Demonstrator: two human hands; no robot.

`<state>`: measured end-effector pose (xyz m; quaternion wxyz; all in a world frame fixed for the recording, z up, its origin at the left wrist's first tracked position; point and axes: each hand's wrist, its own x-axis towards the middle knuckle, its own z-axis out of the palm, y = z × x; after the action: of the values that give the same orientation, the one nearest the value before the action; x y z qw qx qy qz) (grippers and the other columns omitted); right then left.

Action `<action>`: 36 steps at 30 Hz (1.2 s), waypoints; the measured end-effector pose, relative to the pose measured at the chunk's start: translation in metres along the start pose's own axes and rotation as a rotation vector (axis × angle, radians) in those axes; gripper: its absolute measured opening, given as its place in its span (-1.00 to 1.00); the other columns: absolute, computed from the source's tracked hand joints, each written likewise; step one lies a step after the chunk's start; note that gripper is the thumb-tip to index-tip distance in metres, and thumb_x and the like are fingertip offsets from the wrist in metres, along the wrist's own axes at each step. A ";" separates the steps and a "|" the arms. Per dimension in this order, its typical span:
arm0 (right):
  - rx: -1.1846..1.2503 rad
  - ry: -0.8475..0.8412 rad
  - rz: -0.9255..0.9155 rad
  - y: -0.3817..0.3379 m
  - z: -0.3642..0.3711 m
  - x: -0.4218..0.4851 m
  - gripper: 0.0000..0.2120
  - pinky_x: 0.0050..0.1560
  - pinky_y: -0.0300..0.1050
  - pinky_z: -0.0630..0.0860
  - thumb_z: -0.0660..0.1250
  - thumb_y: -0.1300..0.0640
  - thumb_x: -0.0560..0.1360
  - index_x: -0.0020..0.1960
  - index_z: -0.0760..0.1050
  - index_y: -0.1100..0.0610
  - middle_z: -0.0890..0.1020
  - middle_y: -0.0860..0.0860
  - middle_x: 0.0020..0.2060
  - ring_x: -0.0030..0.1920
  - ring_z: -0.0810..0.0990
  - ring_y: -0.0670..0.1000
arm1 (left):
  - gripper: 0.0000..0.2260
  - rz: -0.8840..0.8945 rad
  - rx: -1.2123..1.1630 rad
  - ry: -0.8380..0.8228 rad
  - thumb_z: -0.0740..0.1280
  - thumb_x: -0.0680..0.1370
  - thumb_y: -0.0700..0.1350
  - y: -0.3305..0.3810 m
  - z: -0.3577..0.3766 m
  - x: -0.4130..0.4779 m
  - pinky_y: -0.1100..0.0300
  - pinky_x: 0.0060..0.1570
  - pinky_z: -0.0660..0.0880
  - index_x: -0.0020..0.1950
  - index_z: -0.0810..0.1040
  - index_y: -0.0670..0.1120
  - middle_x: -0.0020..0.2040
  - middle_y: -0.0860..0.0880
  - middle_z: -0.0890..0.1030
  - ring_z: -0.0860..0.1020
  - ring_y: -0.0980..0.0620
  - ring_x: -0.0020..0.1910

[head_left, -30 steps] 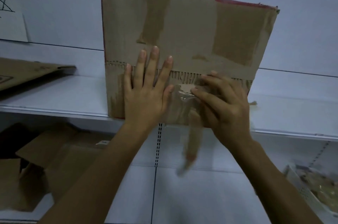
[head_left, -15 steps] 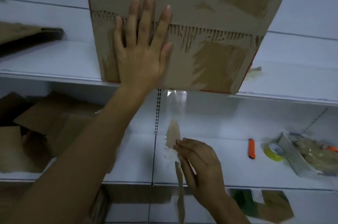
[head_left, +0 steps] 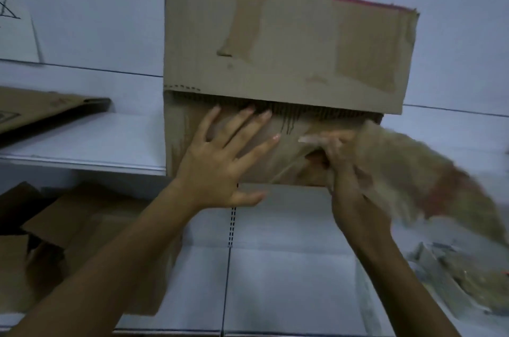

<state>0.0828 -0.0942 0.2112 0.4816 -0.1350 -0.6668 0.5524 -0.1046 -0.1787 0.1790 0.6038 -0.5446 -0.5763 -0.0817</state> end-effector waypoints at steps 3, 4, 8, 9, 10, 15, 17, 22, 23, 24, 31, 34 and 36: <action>-0.058 0.183 -0.181 -0.005 -0.001 0.020 -0.77 -0.18 -0.22 0.49 0.23 0.16 0.60 -0.17 0.59 0.06 0.63 -0.03 -0.31 -0.30 0.60 -0.15 | -0.14 0.070 0.034 -0.131 0.17 0.39 0.46 0.005 -0.013 0.009 -0.36 0.37 0.09 0.51 0.26 -0.08 0.51 -0.18 0.22 0.16 -0.28 0.49; -0.012 0.202 -0.236 -0.012 -0.002 0.027 -0.76 -0.20 -0.20 0.52 0.22 0.18 0.60 -0.18 0.58 0.03 0.64 -0.03 -0.31 -0.31 0.61 -0.11 | -0.11 0.080 0.088 -0.167 0.22 0.38 0.45 0.005 -0.018 0.015 -0.37 0.37 0.07 0.54 0.18 -0.07 0.54 -0.17 0.17 0.12 -0.28 0.50; 0.198 0.270 -0.342 -0.047 -0.008 0.043 -0.78 -0.15 -0.04 0.55 0.22 0.16 0.59 -0.20 0.53 0.00 0.62 -0.04 -0.32 -0.27 0.60 -0.01 | -0.17 0.012 0.144 -0.113 0.45 0.40 0.13 -0.017 -0.038 0.053 -0.34 0.36 0.16 0.55 0.14 -0.05 0.54 -0.15 0.17 0.15 -0.26 0.49; 0.249 0.294 -0.364 -0.054 -0.011 0.041 -0.80 -0.15 -0.06 0.53 0.21 0.18 0.59 -0.19 0.50 0.04 0.59 -0.04 -0.32 -0.27 0.58 -0.02 | -0.14 -0.016 0.122 -0.117 0.48 0.36 0.14 -0.027 -0.044 0.062 -0.32 0.35 0.17 0.55 0.15 -0.05 0.53 -0.16 0.18 0.17 -0.27 0.48; 0.270 0.322 -0.407 -0.060 -0.014 0.037 -0.81 -0.17 -0.09 0.50 0.18 0.21 0.58 -0.16 0.49 0.07 0.57 -0.01 -0.32 -0.27 0.54 -0.03 | -0.11 -0.048 0.092 -0.130 0.50 0.32 0.14 -0.038 -0.051 0.071 -0.32 0.32 0.19 0.54 0.17 -0.05 0.52 -0.17 0.20 0.20 -0.29 0.47; 0.250 0.350 -0.393 -0.028 -0.020 0.001 -0.75 -0.36 -0.19 0.44 0.17 0.19 0.48 0.10 0.53 0.08 0.49 0.02 -0.40 -0.40 0.43 -0.04 | -0.12 -0.180 -0.004 -0.225 0.33 0.31 0.25 -0.079 -0.076 0.110 -0.29 0.30 0.24 0.55 0.12 -0.01 0.53 -0.13 0.19 0.22 -0.29 0.45; 0.179 0.250 -0.190 0.002 -0.017 -0.006 -0.59 -0.39 -0.19 0.43 0.26 0.03 0.43 0.29 0.43 -0.06 0.46 0.04 -0.48 -0.44 0.42 -0.07 | -0.06 -0.234 -0.061 -0.291 0.33 0.30 0.33 -0.088 -0.079 0.123 -0.23 0.38 0.20 0.56 0.01 0.07 0.56 -0.03 0.09 0.15 -0.19 0.50; -0.047 -0.123 -0.020 0.050 -0.015 -0.012 -0.82 -0.37 -0.23 0.43 0.41 -0.01 0.42 -0.19 0.63 0.11 0.57 0.08 -0.50 -0.47 0.51 -0.11 | -0.02 -0.264 -0.198 -0.353 0.46 0.27 0.27 -0.097 -0.088 0.143 0.03 0.42 0.12 0.55 0.01 0.13 0.57 0.06 0.06 0.13 -0.03 0.51; -0.091 -0.143 -0.024 0.063 -0.020 -0.016 -0.78 -0.37 -0.26 0.41 0.40 0.02 0.42 -0.32 0.60 0.13 0.58 0.05 -0.52 -0.49 0.51 -0.12 | -0.02 -0.261 -0.193 -0.369 0.46 0.27 0.27 -0.096 -0.088 0.143 0.03 0.43 0.09 0.55 0.00 0.13 0.57 0.07 0.05 0.12 -0.02 0.51; -0.160 -0.153 -0.039 0.077 -0.022 -0.023 -0.74 -0.36 -0.25 0.42 0.41 0.03 0.43 -0.38 0.57 0.12 0.59 0.02 -0.53 -0.49 0.52 -0.12 | -0.02 -0.262 -0.187 -0.380 0.45 0.28 0.27 -0.095 -0.088 0.143 0.00 0.45 0.07 0.55 -0.01 0.14 0.57 0.08 0.04 0.11 -0.03 0.51; -0.255 0.164 -0.072 0.141 -0.040 -0.059 -0.63 -0.48 -0.31 0.38 0.40 0.46 0.39 -0.34 0.61 -0.01 0.67 -0.12 -0.39 -0.49 0.48 -0.23 | -0.08 -0.224 -0.062 -0.280 0.37 0.31 0.27 -0.068 -0.070 0.120 -0.31 0.33 0.15 0.55 -0.03 0.12 0.57 -0.02 0.07 0.12 -0.17 0.51; -0.297 0.320 -0.122 0.114 -0.089 -0.027 -0.85 -0.31 -0.37 0.42 0.40 0.22 0.44 -0.25 0.63 0.02 0.67 -0.15 -0.33 -0.33 0.53 -0.29 | -0.05 -0.189 -0.035 -0.224 0.51 0.30 0.14 -0.046 -0.053 0.100 -0.39 0.28 0.13 0.54 0.05 0.06 0.55 -0.09 0.12 0.15 -0.24 0.48; -0.424 0.447 -0.278 0.087 -0.122 0.004 -0.92 -0.18 -0.40 0.44 0.35 0.20 0.45 -0.12 0.63 0.11 0.65 -0.16 -0.21 -0.18 0.54 -0.35 | -0.13 -0.189 -0.023 -0.181 0.49 0.37 0.10 -0.031 -0.043 0.086 -0.41 0.28 0.07 0.55 0.08 0.03 0.56 -0.11 0.11 0.11 -0.24 0.49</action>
<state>0.1468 0.0130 0.1288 0.6480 -0.2576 -0.6568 0.2871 -0.0735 -0.1779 0.2755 0.5328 -0.4998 -0.6762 -0.0954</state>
